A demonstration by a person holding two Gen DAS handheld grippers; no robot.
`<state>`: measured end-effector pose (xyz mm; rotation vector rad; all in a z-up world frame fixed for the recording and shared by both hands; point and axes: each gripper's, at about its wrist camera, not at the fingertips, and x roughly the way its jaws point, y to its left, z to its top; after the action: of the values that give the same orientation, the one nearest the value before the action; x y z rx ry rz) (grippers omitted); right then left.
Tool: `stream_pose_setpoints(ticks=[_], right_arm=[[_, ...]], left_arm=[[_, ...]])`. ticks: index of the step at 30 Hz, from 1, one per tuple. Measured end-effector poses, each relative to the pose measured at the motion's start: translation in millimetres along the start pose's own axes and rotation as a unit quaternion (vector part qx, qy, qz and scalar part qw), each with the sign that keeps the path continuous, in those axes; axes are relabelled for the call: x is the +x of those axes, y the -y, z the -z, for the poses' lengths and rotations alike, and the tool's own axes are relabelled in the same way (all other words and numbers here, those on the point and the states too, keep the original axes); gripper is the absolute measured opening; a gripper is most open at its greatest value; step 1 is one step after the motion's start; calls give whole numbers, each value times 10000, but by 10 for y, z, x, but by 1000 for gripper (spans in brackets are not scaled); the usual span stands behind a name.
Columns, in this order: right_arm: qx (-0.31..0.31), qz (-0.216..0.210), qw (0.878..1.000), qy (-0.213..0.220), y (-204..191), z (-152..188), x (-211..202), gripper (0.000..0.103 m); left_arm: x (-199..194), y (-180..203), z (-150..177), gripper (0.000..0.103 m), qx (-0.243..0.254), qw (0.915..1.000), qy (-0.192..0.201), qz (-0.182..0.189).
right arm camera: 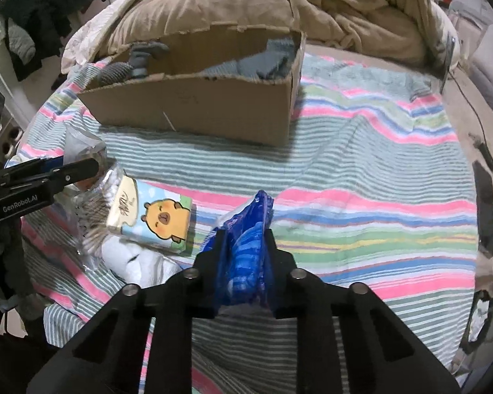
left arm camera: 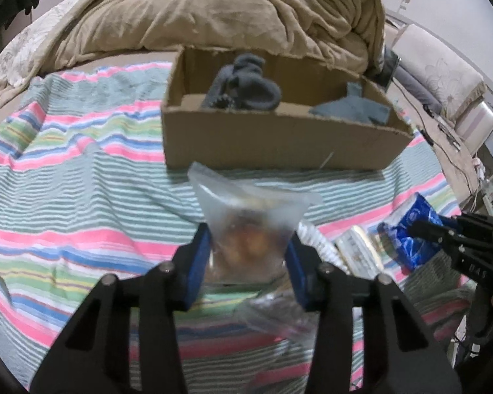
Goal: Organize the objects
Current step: 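Grasp the clear food bag with the left gripper while the right grasps the blue tissue packet, then carry the food bag into the box with the left gripper while the right drops the tissue packet in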
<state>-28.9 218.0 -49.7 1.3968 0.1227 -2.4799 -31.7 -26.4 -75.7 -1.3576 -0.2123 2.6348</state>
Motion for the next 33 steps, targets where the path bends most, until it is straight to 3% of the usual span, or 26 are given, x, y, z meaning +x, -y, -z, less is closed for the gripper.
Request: stream_pose_setpoints(ticks=[17, 33], right_arm=[[-120, -163, 9959, 887, -13, -551, -477, 16], [-297, -393, 9900, 1319, -70, -1105, -436, 16]], left_arm=[[-522, 86, -521, 44, 31, 9977, 629, 248], [-352, 133, -1001, 44, 85, 9967, 717, 370]])
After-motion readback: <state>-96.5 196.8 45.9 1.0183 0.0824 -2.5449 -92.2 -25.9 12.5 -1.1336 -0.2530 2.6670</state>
